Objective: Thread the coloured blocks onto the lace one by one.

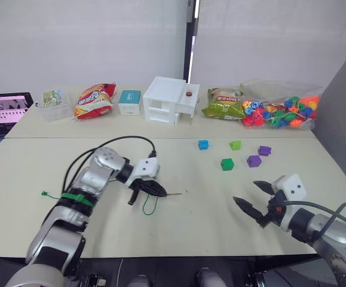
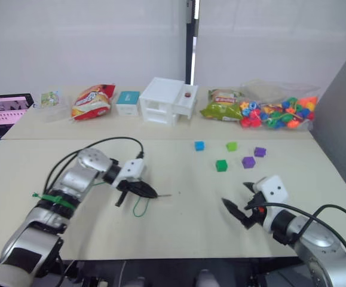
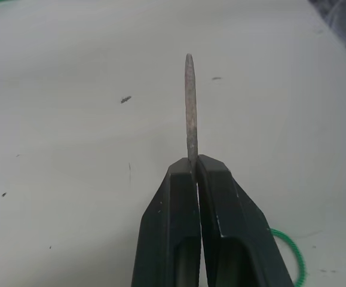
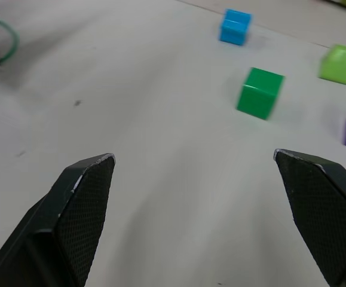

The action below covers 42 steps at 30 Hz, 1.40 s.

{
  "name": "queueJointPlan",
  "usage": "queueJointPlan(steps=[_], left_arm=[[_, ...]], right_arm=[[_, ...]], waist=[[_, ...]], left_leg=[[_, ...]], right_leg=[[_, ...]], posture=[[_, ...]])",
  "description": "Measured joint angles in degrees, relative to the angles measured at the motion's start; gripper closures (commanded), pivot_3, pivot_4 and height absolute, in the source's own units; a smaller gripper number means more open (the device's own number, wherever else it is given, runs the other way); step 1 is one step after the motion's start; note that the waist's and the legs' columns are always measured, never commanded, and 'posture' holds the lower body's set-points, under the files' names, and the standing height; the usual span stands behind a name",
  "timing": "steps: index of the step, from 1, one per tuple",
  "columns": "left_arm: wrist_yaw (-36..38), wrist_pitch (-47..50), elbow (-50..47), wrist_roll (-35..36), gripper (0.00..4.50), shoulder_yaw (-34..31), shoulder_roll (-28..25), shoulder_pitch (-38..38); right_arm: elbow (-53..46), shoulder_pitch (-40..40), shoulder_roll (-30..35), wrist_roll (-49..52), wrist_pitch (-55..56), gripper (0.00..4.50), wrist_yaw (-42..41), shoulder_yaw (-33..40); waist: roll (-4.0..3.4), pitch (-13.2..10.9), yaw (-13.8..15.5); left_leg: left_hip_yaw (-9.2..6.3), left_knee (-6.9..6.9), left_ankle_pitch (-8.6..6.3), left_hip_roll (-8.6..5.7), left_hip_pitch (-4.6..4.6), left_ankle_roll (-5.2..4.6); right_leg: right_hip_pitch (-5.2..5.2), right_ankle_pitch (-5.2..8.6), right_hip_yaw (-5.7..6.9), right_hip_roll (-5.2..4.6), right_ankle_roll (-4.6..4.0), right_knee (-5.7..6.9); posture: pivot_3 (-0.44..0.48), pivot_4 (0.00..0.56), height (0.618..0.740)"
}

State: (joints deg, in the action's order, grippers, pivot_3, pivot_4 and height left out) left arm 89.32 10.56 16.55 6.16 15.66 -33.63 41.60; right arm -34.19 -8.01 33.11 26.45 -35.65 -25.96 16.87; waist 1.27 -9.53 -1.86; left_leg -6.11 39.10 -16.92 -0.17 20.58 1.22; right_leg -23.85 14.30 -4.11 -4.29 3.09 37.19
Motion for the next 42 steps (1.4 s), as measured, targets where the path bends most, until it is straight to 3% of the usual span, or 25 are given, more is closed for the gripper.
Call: queueJointPlan(steps=[7,12,16,27,42], left_arm=[[-6.17,17.68,-20.26,3.19,4.48,-1.39,-5.5,-8.06],[-9.56,33.16,-29.49,6.97,4.48,-1.33,-8.92,-7.71],[-11.42,39.55,-31.57,9.31,4.48,0.26,-9.94,-7.25],[-14.72,43.04,-32.11,10.94,4.48,4.5,-10.65,-5.37],[-16.95,43.13,-32.61,12.95,4.48,5.46,-11.0,-5.12]], right_arm=[[4.29,4.01,-4.76,-3.93,-1.37,0.0,10.22,1.34],[15.21,15.75,-3.18,-7.7,-1.38,0.0,13.18,1.08],[24.05,24.31,-3.34,-8.37,-1.42,0.0,14.74,1.1],[49.31,43.73,-3.43,-13.76,1.01,0.0,16.93,-2.26],[85.38,60.86,-3.37,-19.35,13.22,0.0,14.86,-5.41]], waist=[[-0.05,0.0,-0.26],[-0.1,-0.01,-0.72],[-0.11,-0.01,-0.82],[-0.13,-0.01,-0.95],[-0.13,-0.02,-2.35]], left_leg=[[0.01,0.0,0.02,-0.02,0.13,0.03],[0.03,-0.11,0.02,0.0,0.08,0.03],[0.05,-0.12,0.02,-0.01,0.13,0.03],[0.11,-0.15,0.03,-0.03,0.19,0.06],[0.1,-0.19,0.04,-0.05,0.28,0.08]], right_leg=[[-0.15,0.0,-0.03,-0.02,0.0,0.0],[-0.18,0.0,-0.03,0.02,-0.01,0.03],[-0.24,-0.02,-0.06,-0.01,-0.03,0.02],[-0.32,-0.02,-0.08,-0.04,-0.04,0.0],[-0.39,-0.03,-0.08,-0.08,-0.04,-0.02]], posture=[[0.0,0.15,0.74],[0.0,0.15,0.74],[0.0,0.15,0.74],[0.0,0.15,0.74],[0.0,0.15,0.74]])
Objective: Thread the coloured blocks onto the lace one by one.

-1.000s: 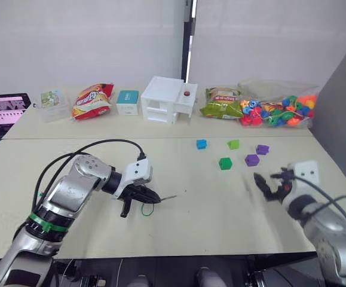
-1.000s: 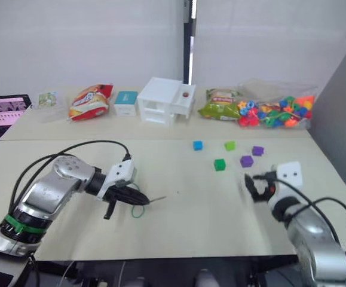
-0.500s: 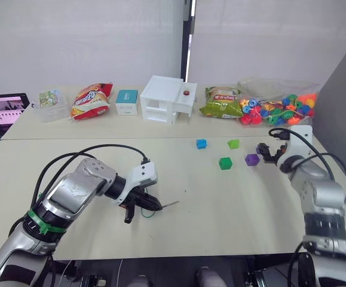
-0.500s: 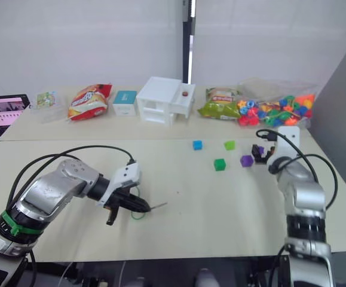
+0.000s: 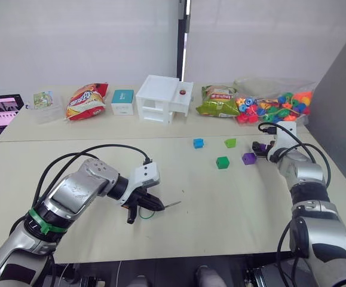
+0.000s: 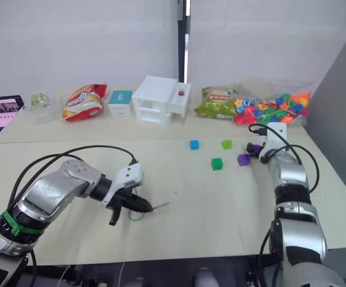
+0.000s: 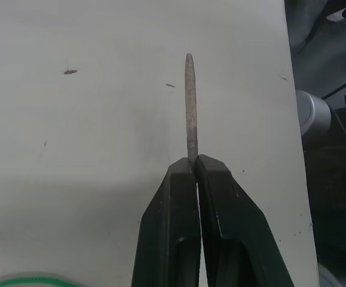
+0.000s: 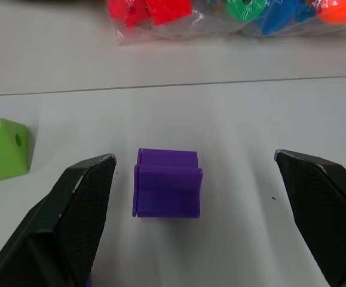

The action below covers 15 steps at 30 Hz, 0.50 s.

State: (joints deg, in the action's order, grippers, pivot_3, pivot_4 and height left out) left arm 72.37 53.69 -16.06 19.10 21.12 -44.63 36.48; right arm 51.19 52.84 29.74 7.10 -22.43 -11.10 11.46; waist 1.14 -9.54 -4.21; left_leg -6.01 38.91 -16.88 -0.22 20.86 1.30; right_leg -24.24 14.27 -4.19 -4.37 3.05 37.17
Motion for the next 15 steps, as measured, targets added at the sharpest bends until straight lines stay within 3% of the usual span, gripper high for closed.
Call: queueJointPlan(steps=[10,15], left_arm=[[-1.08,0.01,-0.8,1.35,4.5,-0.01,-1.23,-0.05],[-1.59,0.02,-0.84,1.54,4.5,-0.01,-1.52,-0.11]], right_arm=[[10.51,2.86,0.4,-1.44,6.26,3.25,-0.72,0.27],[11.83,3.18,0.39,-1.37,8.27,3.33,-1.35,0.51]], waist=[[0.0,0.0,-0.06],[0.0,0.0,-0.19]], left_leg=[[0.0,0.0,0.0,0.0,0.0,0.01],[0.0,0.0,0.0,0.0,0.0,0.01]], right_leg=[[0.0,0.0,-0.01,0.0,0.0,0.0],[0.0,0.0,0.0,0.0,0.0,0.01]], posture=[[0.0,0.15,0.74],[0.0,0.15,0.74]])
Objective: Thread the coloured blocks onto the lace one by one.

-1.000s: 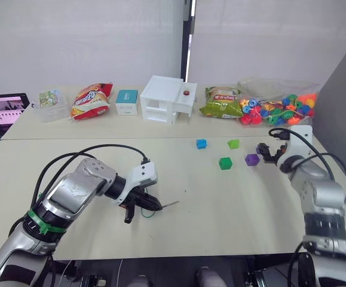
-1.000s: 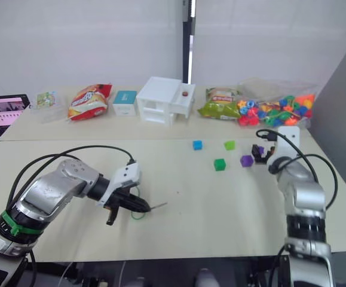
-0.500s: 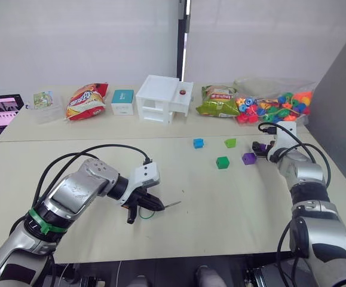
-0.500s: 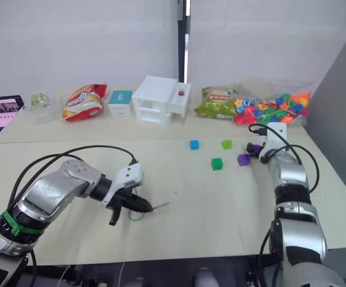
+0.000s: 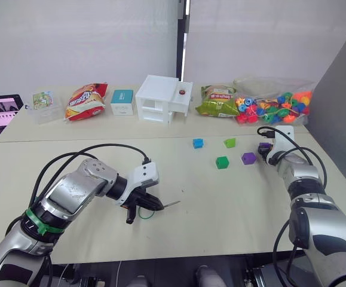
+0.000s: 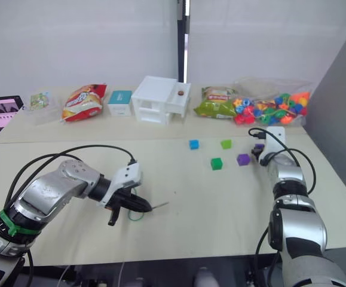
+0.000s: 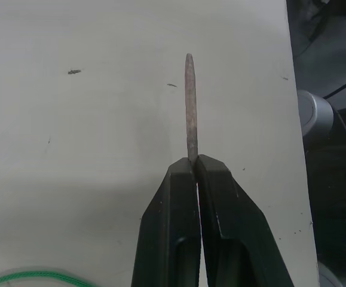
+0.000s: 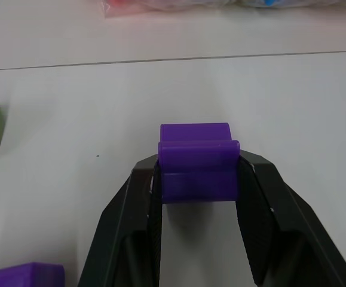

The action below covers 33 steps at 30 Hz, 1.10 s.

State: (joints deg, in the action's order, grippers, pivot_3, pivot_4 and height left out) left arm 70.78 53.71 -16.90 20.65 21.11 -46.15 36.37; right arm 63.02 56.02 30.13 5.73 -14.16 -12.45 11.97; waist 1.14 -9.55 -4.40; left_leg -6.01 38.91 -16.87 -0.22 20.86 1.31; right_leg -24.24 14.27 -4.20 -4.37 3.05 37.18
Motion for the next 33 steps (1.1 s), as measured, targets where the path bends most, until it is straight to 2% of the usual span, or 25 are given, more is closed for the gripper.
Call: queueJointPlan(steps=[4,6,9,12,13,14,15,17,20,23,26,29,33], left_arm=[[-0.23,0.06,-0.09,0.52,4.5,-0.04,-0.31,-0.07],[-0.38,0.08,-0.33,1.07,4.5,-0.1,-0.67,-0.29],[-0.58,0.02,-0.41,1.43,4.5,-0.32,-1.18,-0.63],[-0.61,-0.15,-0.29,1.62,4.5,-0.52,-1.66,-1.19],[-0.61,-0.18,-0.28,1.65,4.5,-0.57,-1.68,-1.26],[-0.61,-0.41,-0.24,1.65,4.5,-0.51,-1.66,-1.23],[-0.41,-1.71,-0.11,1.62,4.5,-0.49,-1.83,-1.56],[-0.39,-3.81,1.14,1.03,4.5,-0.51,-1.79,-1.72],[-0.41,-8.07,2.63,-0.16,4.5,-0.51,-0.89,-1.8],[-1.38,-12.68,5.04,-1.35,4.5,-0.59,1.98,-1.78],[-2.45,-17.28,7.88,-3.34,4.5,-0.12,5.55,-0.78],[-2.94,-21.15,10.38,-5.44,4.5,0.56,7.93,0.04],[-2.38,-21.46,11.4,-7.82,4.5,1.76,7.62,0.08]], right_arm=[[-1.02,-0.22,0.0,0.21,0.75,3.33,-0.14,0.71],[-7.04,-1.93,0.06,1.08,-0.42,3.33,-0.55,1.42],[-26.72,-9.57,0.41,3.29,-7.04,3.33,-0.31,2.75],[-51.7,-19.46,0.36,7.39,-18.98,3.33,0.64,4.48],[-53.9,-20.14,0.33,7.74,-20.02,3.33,0.77,4.6],[-60.56,-21.43,0.31,9.43,-24.32,3.33,1.25,4.99],[-74.62,-26.24,-0.31,13.2,-31.89,3.33,2.33,6.64],[-88.85,-30.21,-2.01,18.46,-40.53,3.33,2.98,6.52],[-103.04,-34.1,-5.18,24.99,-52.28,3.33,4.11,4.82],[-110.03,-36.98,-11.98,28.14,-59.94,3.33,7.34,3.32],[-112.78,-42.78,-17.33,27.38,-61.84,3.33,11.47,-3.72],[-111.74,-49.61,-18.43,23.32,-60.21,3.33,14.82,-12.95],[-109.49,-54.11,-18.1,17.46,-55.78,3.33,17.46,-17.02]], waist=[[-0.01,-0.01,-0.01],[-0.05,-0.02,0.0],[-0.07,0.0,0.36],[-0.09,0.0,0.69],[-0.1,0.0,0.71],[-0.1,0.0,0.51],[-0.19,0.0,0.8],[-0.2,0.0,0.65],[-0.2,0.0,0.69],[-0.2,0.0,1.26],[-0.2,0.01,2.01],[-0.2,0.0,2.01],[-0.2,0.0,1.71]], left_leg=[[0.0,0.0,0.0,0.0,0.01,0.0],[-0.01,-0.01,0.0,0.0,0.05,0.0],[-0.11,0.08,0.0,0.0,0.21,0.0],[-0.13,0.09,0.0,-0.03,0.3,-0.01],[-0.13,0.09,0.0,-0.04,0.31,0.0],[-0.09,0.16,0.0,-0.04,0.26,0.0],[-0.18,0.09,0.0,0.02,0.21,-0.02],[-0.21,0.08,-0.01,0.1,0.2,-0.03],[-0.2,0.14,-0.01,0.05,0.18,-0.02],[-0.19,0.2,-0.01,0.0,0.15,-0.02],[-0.2,0.2,0.0,-0.04,0.17,-0.01],[-0.16,0.22,0.01,-0.09,0.2,0.01],[-0.17,0.2,0.01,-0.04,0.14,0.01]], right_leg=[[-0.01,0.0,0.0,0.0,0.0,0.01],[-0.04,0.0,0.0,0.0,0.0,0.05],[-0.16,0.0,0.07,-0.01,0.01,0.41],[-0.22,0.0,0.08,-0.02,0.01,0.42],[-0.22,0.01,0.08,-0.03,0.01,0.41],[-0.19,0.0,0.05,-0.03,0.01,0.43],[-0.18,0.01,0.11,0.05,0.01,0.5],[-0.17,0.01,0.11,0.16,-0.01,0.52],[-0.14,0.01,0.1,0.1,-0.01,0.46],[-0.12,0.01,0.1,0.06,-0.01,0.4],[-0.13,0.01,0.12,0.02,-0.01,0.42],[-0.15,0.01,0.1,-0.04,-0.01,0.41],[-0.17,0.01,0.1,0.03,-0.01,0.36]], posture=[[0.0,0.15,0.74],[0.0,0.15,0.74],[0.0,0.15,0.74],[0.0,0.15,0.74],[0.0,0.15,0.74],[0.0,0.15,0.74],[0.0,0.15,0.74],[0.0,0.15,0.74],[0.0,0.15,0.74],[0.0,0.15,0.74],[0.0,0.15,0.74],[0.0,0.15,0.74],[0.0,0.15,0.74]])
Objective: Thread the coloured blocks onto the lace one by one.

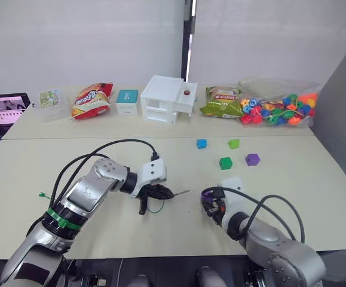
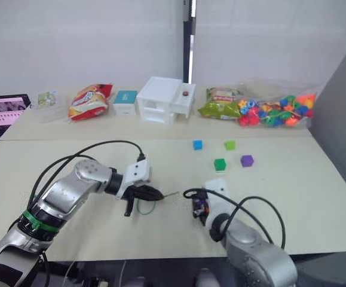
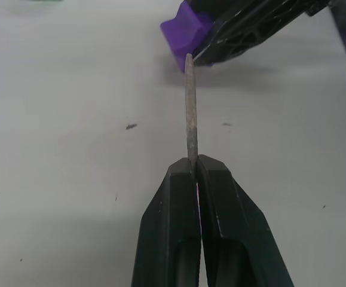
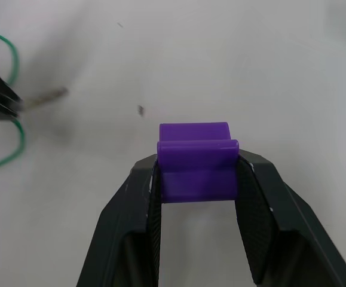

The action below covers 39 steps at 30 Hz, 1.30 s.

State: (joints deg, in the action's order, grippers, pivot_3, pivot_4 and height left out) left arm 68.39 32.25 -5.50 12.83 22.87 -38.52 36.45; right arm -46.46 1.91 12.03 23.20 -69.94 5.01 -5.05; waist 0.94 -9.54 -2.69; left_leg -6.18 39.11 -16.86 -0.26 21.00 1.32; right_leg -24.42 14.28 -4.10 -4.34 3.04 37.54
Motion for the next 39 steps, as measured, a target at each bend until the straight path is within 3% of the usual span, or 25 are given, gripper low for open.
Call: queueJointPlan(steps=[7,9,16,21,28,31,34,39], left_arm=[[4.03,6.95,-2.63,0.95,4.5,0.69,-3.81,1.24],[4.76,10.19,-4.31,2.07,4.5,0.69,-4.19,1.69],[4.77,15.13,-6.37,3.08,4.5,0.83,-4.53,1.97],[4.71,16.43,-7.51,3.22,4.5,0.82,-5.18,1.86],[4.8,16.95,-8.21,4.59,4.5,0.82,-5.45,1.86],[4.77,17.03,-8.47,4.98,4.5,0.87,-5.9,1.83],[4.72,17.93,-9.57,5.3,4.5,0.93,-6.44,1.78],[3.98,19.6,-11.71,5.5,4.5,0.87,-7.3,1.33]], right_arm=[[0.22,-3.23,-1.71,-3.28,4.24,3.33,0.57,-1.63],[0.26,-3.7,-2.47,-3.88,4.74,2.25,0.46,-1.58],[0.05,-4.81,-7.08,-2.59,3.9,0.05,-0.7,1.16],[-4.29,0.94,-2.17,1.34,-1.94,0.05,-5.81,8.58],[1.87,12.29,24.42,12.2,-0.75,0.05,-32.64,9.98],[10.79,18.53,32.65,12.24,8.23,0.05,-47.4,4.64],[22.01,25.2,38.74,4.14,23.59,0.05,-61.15,-5.9],[41.83,32.43,37.58,-9.63,50.47,0.05,-76.24,-17.67]], waist=[[0.04,0.02,0.09],[0.05,0.03,0.12],[0.05,0.03,0.08],[0.05,0.03,0.13],[0.02,-0.04,0.07],[0.02,-0.04,-0.09],[0.04,-0.05,-0.04],[0.06,-0.06,0.08]], left_leg=[[-0.01,-0.02,0.0,0.03,-0.17,0.0],[-0.01,-0.02,0.0,0.03,-0.18,0.0],[-0.01,-0.05,0.0,0.05,-0.21,-0.01],[-0.01,-0.04,0.0,0.04,-0.2,-0.01],[0.0,-0.1,-0.02,0.11,-0.21,-0.05],[0.03,-0.12,-0.03,0.12,-0.21,-0.06],[0.03,-0.08,-0.03,0.11,-0.2,-0.06],[0.05,-0.03,-0.03,0.08,-0.07,-0.05]], right_leg=[[0.16,0.02,0.01,0.03,-0.01,-0.03],[0.18,0.02,0.01,0.02,-0.01,-0.04],[0.16,0.03,0.0,0.04,-0.02,-0.02],[0.17,0.03,0.0,0.03,-0.02,-0.03],[0.32,0.03,0.03,0.11,-0.02,-0.37],[0.32,0.03,0.03,0.11,-0.02,-0.41],[0.31,0.03,0.04,0.1,-0.02,-0.4],[0.21,0.02,0.04,0.02,0.0,-0.42]], posture=[[0.0,0.15,0.74],[0.0,0.15,0.74],[0.0,0.15,0.74],[0.0,0.15,0.74],[0.0,0.15,0.74],[0.0,0.15,0.74],[0.0,0.15,0.74],[0.0,0.15,0.74]])
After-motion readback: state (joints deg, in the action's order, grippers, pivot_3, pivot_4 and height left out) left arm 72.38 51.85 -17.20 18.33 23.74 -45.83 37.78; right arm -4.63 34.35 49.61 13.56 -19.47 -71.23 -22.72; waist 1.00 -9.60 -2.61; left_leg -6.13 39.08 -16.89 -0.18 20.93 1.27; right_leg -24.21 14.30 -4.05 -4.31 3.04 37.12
